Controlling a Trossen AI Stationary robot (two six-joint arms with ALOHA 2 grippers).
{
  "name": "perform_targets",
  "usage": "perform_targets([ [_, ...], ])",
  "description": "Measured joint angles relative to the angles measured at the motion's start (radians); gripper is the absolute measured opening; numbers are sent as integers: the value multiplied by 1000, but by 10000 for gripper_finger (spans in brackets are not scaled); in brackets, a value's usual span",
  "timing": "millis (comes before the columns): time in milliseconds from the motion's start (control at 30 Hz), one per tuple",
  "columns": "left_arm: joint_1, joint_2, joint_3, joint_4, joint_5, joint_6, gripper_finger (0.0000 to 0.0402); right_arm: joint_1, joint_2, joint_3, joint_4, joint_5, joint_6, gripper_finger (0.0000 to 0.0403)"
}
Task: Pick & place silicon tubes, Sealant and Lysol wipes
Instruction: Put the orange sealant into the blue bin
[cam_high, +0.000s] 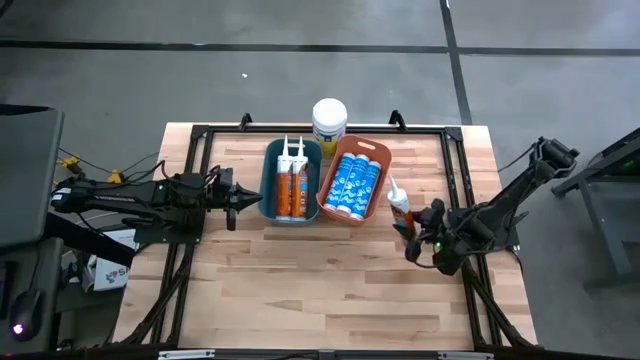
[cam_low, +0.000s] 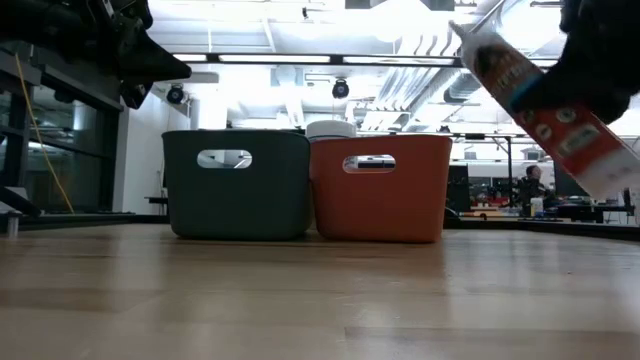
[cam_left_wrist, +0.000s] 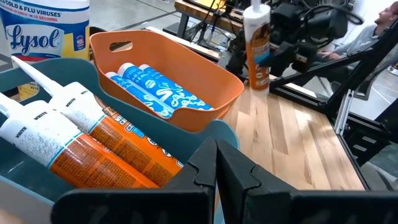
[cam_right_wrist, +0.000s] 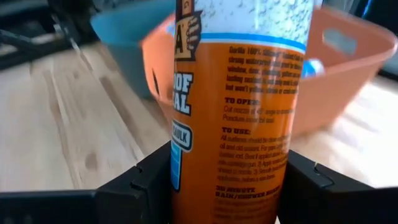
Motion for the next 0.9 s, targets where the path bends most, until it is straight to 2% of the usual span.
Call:
perform_targets([
  [167,0,0,0,0,0,0,0,1,0,0,186,115,-211,202],
  [367,0,0,0,0,0,0,0,-3,0,0,506,154,-577,200],
  [467,0,0,0,0,0,0,0,-3,0,0,677,147,-757,200],
  [667,0,0,0,0,0,0,0,-3,0,0,958,59,-1052,200],
  [800,0,0,0,0,0,0,0,-5,0,0,1045,18,-1170,200],
  [900,0,0,0,0,0,0,0,-13,0,0,1061,-20,-1196,200],
])
